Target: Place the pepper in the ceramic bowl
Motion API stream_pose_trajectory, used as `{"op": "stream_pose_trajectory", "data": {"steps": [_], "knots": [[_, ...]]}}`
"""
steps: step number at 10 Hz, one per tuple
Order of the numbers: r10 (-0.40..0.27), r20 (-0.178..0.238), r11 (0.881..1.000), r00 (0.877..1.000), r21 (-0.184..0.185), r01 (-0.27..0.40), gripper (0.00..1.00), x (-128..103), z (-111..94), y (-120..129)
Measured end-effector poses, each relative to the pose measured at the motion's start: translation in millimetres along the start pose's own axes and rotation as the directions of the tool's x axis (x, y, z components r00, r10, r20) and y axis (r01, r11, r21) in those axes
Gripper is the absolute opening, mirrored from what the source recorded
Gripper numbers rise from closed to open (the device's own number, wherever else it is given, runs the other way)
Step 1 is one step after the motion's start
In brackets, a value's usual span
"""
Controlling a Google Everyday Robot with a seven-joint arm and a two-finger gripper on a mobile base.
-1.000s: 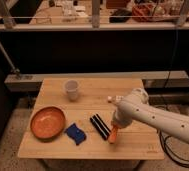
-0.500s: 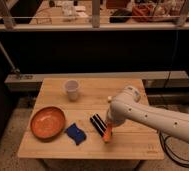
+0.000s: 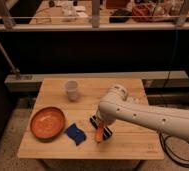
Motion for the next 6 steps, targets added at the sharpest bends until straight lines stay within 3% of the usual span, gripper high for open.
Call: {"op": "stream_pose_trajectory", "data": {"steps": [4, 6], "knots": [[-0.051, -0.008, 0.999, 0.999, 0.004, 0.051, 0.02, -7, 1, -24], [-0.084, -0.01, 0.996, 0.996, 0.01, 0.084, 0.02, -12, 2, -49]]}}
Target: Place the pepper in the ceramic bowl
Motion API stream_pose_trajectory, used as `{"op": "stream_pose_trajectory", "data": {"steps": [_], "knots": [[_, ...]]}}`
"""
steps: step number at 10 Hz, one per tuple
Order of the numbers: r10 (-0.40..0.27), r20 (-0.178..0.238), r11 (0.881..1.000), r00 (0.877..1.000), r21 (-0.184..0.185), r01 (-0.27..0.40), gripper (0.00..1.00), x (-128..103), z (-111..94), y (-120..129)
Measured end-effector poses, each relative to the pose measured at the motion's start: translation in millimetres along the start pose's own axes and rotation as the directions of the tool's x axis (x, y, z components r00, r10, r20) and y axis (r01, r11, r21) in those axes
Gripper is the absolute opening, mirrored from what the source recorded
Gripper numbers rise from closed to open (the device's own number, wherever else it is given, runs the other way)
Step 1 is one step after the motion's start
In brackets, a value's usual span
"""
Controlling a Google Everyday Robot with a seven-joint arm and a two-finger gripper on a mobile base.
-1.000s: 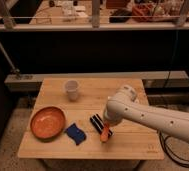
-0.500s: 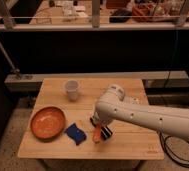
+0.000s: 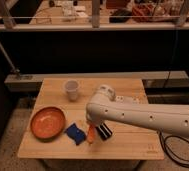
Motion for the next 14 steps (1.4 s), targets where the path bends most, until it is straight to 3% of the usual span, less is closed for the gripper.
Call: {"op": "stream_pose_trajectory", "data": {"steps": [6, 8, 12, 14], "knots": [[-0.068, -0.001, 0.998, 0.998, 0.012, 0.068, 0.02, -5, 2, -29], [-0.095, 0.002, 0.995, 0.995, 0.015, 0.095, 0.02, -8, 3, -56], [-0.145, -0.003, 0.989, 0.989, 0.025, 0.145, 0.02, -13, 4, -87], [-0.173, -0.007, 0.984, 0.985, 0.028, 0.173, 0.02, -21, 3, -117]]}}
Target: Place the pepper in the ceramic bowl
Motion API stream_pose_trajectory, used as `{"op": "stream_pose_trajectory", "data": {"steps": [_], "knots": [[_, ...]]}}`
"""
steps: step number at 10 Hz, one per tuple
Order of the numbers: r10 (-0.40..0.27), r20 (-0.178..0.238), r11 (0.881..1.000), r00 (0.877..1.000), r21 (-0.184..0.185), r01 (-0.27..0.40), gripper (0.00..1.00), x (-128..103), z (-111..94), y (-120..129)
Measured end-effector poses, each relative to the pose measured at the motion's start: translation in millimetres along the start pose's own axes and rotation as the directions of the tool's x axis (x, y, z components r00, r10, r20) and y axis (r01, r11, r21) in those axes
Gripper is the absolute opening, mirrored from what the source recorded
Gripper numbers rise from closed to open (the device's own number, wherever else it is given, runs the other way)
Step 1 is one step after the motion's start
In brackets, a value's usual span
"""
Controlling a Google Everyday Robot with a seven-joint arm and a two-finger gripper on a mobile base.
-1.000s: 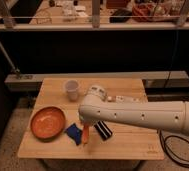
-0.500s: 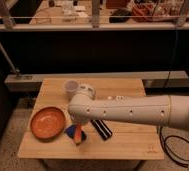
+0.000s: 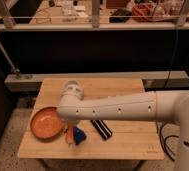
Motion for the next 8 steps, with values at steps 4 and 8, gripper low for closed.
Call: {"op": "stream_pose_trajectory", "data": {"steps": [4, 8], "knots": [[-0.049, -0.006, 0.999, 0.999, 0.006, 0.049, 0.02, 1, -7, -31], [-0.065, -0.017, 0.998, 0.998, 0.018, 0.065, 0.19, 4, -17, -64]]}}
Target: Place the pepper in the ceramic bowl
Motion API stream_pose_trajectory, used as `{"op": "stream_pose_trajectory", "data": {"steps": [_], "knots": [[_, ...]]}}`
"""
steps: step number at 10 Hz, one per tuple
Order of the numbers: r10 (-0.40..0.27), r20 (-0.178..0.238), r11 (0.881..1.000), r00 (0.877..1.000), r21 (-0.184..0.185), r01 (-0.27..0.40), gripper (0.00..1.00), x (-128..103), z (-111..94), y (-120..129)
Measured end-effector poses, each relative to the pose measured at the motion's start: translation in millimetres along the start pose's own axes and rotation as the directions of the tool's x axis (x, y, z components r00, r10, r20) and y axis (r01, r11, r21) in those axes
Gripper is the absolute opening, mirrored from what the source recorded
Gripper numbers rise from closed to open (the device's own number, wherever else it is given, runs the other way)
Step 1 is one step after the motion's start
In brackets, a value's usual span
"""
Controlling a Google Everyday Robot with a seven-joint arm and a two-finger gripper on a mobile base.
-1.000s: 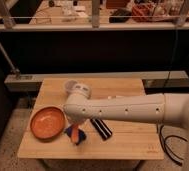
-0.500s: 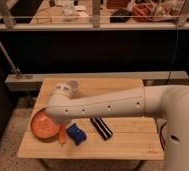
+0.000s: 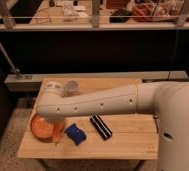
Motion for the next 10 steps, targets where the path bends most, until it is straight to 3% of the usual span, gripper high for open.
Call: {"op": "stream_pose_trajectory", "data": {"steps": [1, 4, 6, 10], "knots": [[-0.004, -0.002, 1.0, 1.0, 0.005, 0.004, 0.26, 2, -1, -7], [-0.009, -0.007, 1.0, 1.0, 0.007, 0.009, 0.29, 7, -5, -8], [-0.012, -0.008, 1.0, 1.0, 0.014, 0.012, 0.38, 15, -19, -17], [-0.02, -0.01, 1.0, 1.0, 0.021, 0.021, 0.38, 21, -19, -22]]}}
